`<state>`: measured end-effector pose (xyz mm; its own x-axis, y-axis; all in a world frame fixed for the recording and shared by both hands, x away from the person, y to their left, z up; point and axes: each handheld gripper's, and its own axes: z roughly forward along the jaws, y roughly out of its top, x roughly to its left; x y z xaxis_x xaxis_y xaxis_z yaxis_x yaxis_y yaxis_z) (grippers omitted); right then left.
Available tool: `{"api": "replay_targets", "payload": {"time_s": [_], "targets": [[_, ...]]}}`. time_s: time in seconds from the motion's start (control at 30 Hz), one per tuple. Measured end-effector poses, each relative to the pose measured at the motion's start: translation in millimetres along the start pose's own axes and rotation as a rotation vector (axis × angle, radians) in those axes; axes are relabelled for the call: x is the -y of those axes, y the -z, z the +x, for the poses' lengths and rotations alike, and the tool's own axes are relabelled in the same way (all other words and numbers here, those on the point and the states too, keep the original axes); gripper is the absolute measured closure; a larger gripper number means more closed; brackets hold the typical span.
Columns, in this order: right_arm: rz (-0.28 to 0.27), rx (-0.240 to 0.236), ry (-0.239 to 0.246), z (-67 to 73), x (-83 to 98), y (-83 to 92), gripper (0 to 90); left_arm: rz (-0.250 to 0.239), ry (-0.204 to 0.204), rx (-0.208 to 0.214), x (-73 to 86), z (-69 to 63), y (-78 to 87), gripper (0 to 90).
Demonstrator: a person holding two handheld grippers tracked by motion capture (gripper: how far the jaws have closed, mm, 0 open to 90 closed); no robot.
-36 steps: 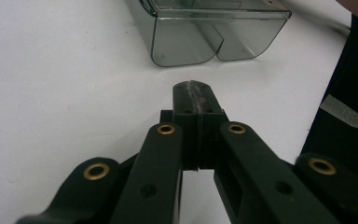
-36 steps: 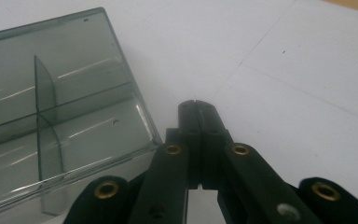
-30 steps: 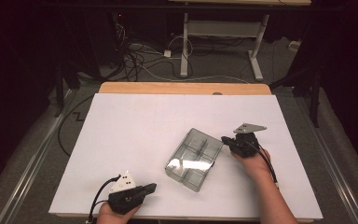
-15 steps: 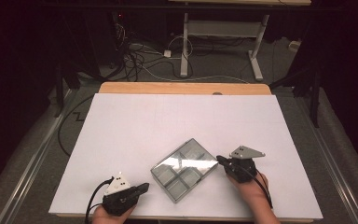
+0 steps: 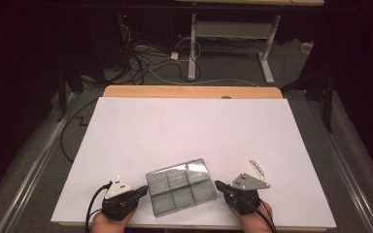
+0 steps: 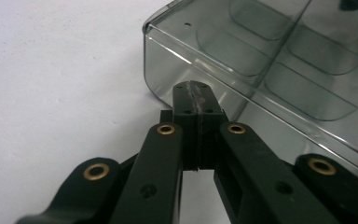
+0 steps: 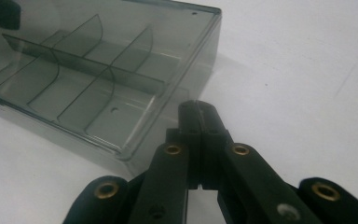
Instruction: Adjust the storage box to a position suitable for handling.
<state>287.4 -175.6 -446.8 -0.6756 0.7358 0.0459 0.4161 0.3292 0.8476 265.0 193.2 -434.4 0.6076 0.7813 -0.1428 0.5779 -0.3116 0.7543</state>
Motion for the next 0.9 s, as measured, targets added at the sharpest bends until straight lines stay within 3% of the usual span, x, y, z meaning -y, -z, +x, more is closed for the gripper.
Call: {"api": "replay_targets", "payload": {"time_s": [0.13, 0.27, 0.6, 0.9], "targets": [[-0.003, 0.003, -0.013, -4.1, 2.4, 3.4, 90.0, 0.011, 0.011, -0.016, -4.7, 2.7, -4.9, 87.8], [-0.012, 0.012, -0.032, -11.0, 5.9, 8.3, 90.0, 0.023, -0.003, -0.025, -14.2, 3.8, -13.9, 87.8], [-0.031, 0.022, -0.071, -24.3, 12.5, 16.4, 90.0, 0.033, -0.014, 0.017, -43.9, 12.1, -45.7, 87.8], [-0.032, 0.017, -0.076, -25.8, 13.0, 16.3, 90.0, 0.026, -0.019, 0.025, -48.8, 14.2, -52.9, 87.8]]}}
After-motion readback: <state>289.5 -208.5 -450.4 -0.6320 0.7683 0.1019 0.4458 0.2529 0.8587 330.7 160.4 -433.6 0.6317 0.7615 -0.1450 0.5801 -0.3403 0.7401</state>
